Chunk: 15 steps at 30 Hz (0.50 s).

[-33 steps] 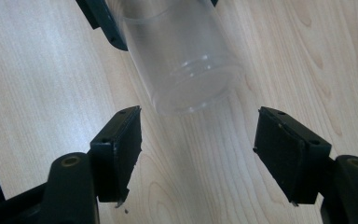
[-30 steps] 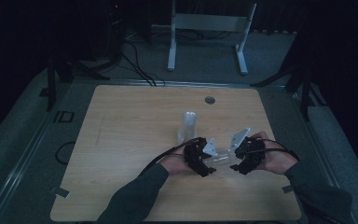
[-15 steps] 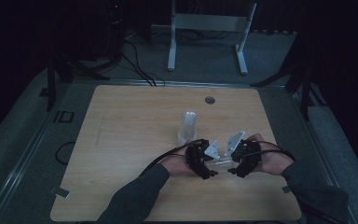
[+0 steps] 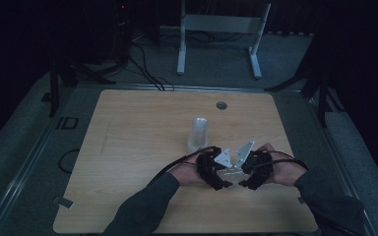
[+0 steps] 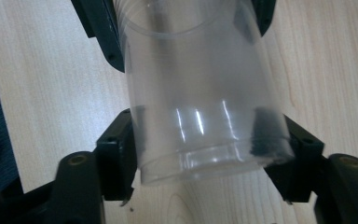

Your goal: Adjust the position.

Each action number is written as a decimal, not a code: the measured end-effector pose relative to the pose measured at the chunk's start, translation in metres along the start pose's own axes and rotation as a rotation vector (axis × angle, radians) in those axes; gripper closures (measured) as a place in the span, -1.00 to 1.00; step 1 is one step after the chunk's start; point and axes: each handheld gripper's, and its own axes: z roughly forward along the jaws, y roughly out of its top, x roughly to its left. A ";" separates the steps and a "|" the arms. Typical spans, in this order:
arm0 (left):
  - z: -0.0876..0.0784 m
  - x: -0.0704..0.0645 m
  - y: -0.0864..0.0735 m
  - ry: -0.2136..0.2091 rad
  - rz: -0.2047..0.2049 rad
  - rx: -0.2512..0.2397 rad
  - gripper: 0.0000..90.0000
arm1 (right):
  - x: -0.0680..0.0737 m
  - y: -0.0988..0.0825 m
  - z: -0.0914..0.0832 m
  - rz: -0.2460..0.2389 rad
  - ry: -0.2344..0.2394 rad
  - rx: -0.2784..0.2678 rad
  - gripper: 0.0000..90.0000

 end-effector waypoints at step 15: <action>0.008 -0.007 -0.001 0.006 -0.064 -0.042 -0.34 | 0.001 0.000 0.000 -0.024 0.010 -0.001 -0.20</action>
